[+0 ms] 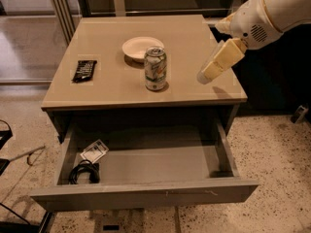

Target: Place 7up can into top drawer

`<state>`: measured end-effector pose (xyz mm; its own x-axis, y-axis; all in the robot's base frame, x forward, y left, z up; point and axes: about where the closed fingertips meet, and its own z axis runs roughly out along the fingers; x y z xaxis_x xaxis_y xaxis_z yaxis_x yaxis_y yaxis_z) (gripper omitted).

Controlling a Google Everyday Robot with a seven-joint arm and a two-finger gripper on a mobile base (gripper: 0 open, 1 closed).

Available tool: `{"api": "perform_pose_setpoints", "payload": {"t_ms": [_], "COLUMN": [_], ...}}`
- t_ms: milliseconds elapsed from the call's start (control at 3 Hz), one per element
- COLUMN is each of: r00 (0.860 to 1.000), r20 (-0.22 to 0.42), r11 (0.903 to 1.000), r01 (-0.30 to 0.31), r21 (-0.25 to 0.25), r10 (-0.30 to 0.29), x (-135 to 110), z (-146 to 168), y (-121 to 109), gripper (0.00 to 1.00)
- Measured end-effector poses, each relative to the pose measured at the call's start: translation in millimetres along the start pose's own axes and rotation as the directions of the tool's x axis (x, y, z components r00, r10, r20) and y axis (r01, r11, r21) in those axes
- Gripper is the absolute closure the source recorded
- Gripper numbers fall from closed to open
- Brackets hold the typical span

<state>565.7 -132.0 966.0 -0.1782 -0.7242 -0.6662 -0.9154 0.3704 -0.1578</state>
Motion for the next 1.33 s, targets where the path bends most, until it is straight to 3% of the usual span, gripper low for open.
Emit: {"api": "perform_pose_setpoints", "payload": {"t_ms": [667, 1000, 1333], "r00": [1.0, 0.998, 0.996], "r20": [-0.016, -0.013, 0.035], "r11": [0.9998, 0.9978, 0.9954], "r01": [-0.015, -0.055, -0.076], "r21": [-0.012, -0.037, -0.058], "r10": [0.015, 0.055, 0.078], "x": [9.0, 27.2, 33.7], "z": [6.9, 24.7, 53.4], "y": [1.7, 2.7, 4.6], "gripper": [0.0, 0.0, 0.0]}}
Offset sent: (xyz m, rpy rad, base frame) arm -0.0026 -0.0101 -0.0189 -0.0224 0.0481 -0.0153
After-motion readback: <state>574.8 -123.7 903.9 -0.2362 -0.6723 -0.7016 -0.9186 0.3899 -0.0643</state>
